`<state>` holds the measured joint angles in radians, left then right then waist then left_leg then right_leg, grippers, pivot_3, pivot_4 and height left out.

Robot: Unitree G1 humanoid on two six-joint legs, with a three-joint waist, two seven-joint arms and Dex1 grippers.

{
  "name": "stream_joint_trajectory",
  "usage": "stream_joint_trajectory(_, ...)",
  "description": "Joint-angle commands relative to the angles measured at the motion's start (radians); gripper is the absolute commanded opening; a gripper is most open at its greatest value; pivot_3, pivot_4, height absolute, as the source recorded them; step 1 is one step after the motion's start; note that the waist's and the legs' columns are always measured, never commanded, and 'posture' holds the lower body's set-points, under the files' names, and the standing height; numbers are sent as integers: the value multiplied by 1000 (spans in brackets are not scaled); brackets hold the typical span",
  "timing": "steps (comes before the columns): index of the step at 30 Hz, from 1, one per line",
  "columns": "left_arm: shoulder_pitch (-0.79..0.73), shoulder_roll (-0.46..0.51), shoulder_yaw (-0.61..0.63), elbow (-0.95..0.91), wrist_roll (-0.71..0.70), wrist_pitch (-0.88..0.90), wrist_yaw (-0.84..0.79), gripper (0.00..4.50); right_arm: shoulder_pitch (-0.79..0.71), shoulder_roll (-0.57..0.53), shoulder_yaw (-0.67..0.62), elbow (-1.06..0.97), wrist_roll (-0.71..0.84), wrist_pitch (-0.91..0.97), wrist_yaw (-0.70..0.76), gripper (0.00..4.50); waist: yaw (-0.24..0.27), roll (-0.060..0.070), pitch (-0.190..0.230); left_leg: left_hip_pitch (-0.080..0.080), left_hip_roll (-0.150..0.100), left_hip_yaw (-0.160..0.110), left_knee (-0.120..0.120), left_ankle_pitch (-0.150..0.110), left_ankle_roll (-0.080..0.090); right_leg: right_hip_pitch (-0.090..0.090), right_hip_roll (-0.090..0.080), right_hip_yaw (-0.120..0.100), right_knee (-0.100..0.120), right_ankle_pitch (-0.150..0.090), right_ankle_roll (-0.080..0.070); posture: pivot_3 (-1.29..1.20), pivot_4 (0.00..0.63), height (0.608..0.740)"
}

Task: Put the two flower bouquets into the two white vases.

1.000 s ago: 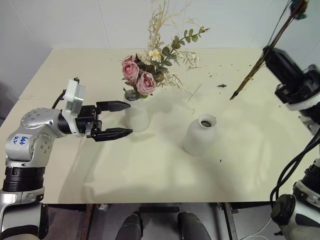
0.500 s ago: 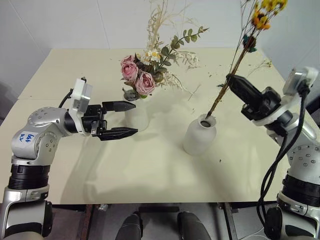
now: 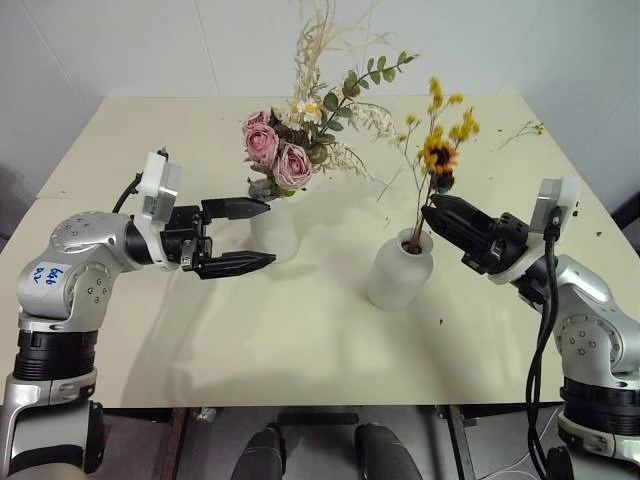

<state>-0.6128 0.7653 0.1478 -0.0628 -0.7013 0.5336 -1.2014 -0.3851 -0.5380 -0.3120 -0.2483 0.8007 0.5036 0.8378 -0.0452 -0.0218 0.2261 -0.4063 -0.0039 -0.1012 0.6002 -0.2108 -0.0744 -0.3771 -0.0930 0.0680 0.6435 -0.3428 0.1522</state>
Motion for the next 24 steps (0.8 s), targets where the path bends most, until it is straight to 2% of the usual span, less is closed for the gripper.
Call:
stream_joint_trajectory(1, -9, 23, 36, -14, -2, -11, 0, 4500, -2, -48, -54, -32, 19, -26, 20, 2997, 1, 0, 0, 0, 0, 0, 0, 0, 0, 0, 0, 0, 0, 0, 0, 0, 150, 740)
stream_joint_trajectory(5, 2, 46, 48, 7, 21, -31, -11, 4500, 2, -142, -106, 5, 23, -16, 67, 4438, 7, 0, 0, 0, 0, 0, 0, 0, 0, 0, 0, 0, -1, 0, 0, 0, 150, 740)
stream_joint_trajectory(9, 33, 89, 74, 68, 48, -67, -38, 4500, 30, -283, -119, 88, -42, -42, 184, 4477, 12, 0, 0, 0, 0, 1, -1, 0, 0, 0, 0, 0, -2, 0, 0, 0, 150, 740)
stream_joint_trajectory(15, 96, 125, 113, 107, 65, -101, -55, 4500, 10, -423, -123, 292, -130, -141, 335, 4477, 16, 0, 0, 0, 0, 1, -2, 0, 0, 0, -1, 0, -5, 0, 0, 0, 150, 740)
stream_joint_trajectory(21, 161, 133, 143, 133, 79, -144, -68, 4500, -53, -454, -82, 457, -217, -255, 404, 4477, 11, 0, 0, 0, 0, 1, -4, 0, 1, 0, 0, 0, -6, 0, 0, 0, 150, 740)
stream_joint_trajectory(24, 177, 128, 150, 129, 81, -151, -53, 4500, -82, -429, -58, 488, -245, -289, 404, 4477, 13, 0, 0, 0, 0, 1, -4, 0, 0, 0, 0, 0, -6, 0, 0, 0, 150, 740)
